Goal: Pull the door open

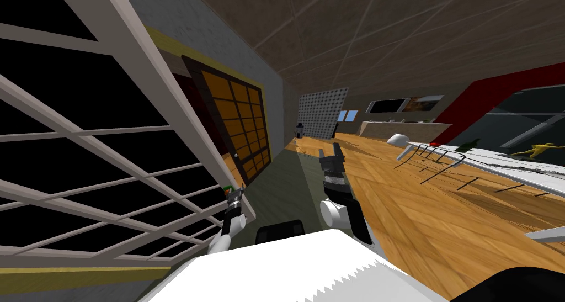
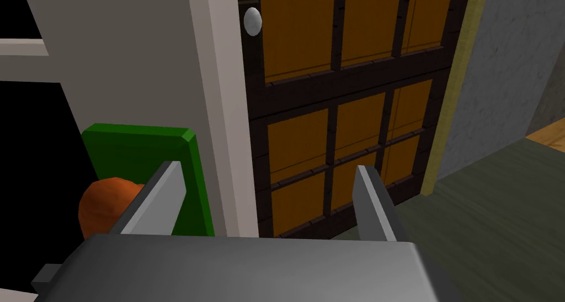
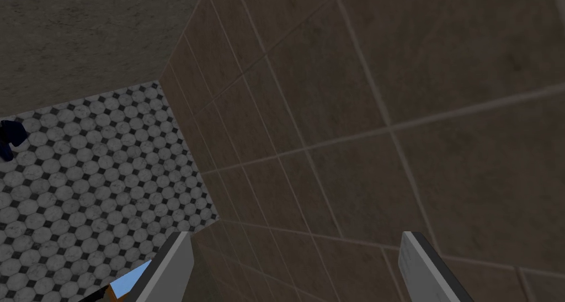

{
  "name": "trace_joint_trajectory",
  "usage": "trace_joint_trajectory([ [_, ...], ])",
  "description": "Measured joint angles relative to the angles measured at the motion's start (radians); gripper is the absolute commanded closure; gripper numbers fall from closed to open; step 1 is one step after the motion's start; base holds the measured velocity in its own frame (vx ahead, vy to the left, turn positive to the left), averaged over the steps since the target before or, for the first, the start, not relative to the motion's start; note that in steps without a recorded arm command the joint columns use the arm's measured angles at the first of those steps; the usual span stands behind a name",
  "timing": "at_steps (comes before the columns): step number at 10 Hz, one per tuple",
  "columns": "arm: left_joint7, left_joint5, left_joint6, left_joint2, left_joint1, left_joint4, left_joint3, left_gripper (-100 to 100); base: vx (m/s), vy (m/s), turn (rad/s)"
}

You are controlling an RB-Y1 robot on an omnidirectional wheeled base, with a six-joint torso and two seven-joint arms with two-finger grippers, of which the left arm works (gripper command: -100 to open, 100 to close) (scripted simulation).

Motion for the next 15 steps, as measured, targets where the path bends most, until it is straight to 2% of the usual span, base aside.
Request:
trace_joint_trajectory([
  [1,0.005,-0.002,-0.004,-0.004,-0.004,0.002,-0.004,-100,0.015,-0.001,-0.21],
  [3,0.044,-0.007,-0.046,0.024,-0.005,0.048,-0.011,-100,0.018,0.024,-0.056],
  [5,0.049,-0.011,-0.037,0.021,0.028,-0.004,-0.015,-100,0.022,0.02,-0.053],
  [6,0.057,-0.012,-0.051,0.029,0.032,0.01,-0.015,-100,0.01,0.029,-0.078],
  [7,0.067,-0.013,-0.055,0.035,0.047,0.0,-0.015,-100,0.014,0.021,-0.04],
  [8,0.073,-0.013,-0.047,0.04,0.065,-0.024,-0.015,-100,0.007,0.015,0.009],
  [9,0.079,-0.013,-0.042,0.047,0.069,-0.029,-0.015,-100,0.0,0.01,-0.005],
  [10,0.083,-0.013,-0.046,0.051,0.071,-0.026,-0.015,-100,-0.009,0.002,0.003],
  [11,0.089,-0.013,-0.066,0.058,0.048,0.016,-0.014,-100,0.003,0.009,-0.065],
  [12,0.106,-0.014,-0.095,0.071,0.041,0.055,-0.016,-100,0.008,0.012,-0.023],
  [13,0.119,-0.014,-0.113,0.08,0.028,0.088,-0.015,-100,0.009,0.01,-0.013],
  [14,0.114,-0.014,-0.096,0.075,0.053,0.046,-0.014,-100,0.006,-0.015,-0.048],
  [15,0.112,-0.016,-0.092,0.07,0.052,0.037,-0.018,100,-0.001,-0.015,0.013],
])
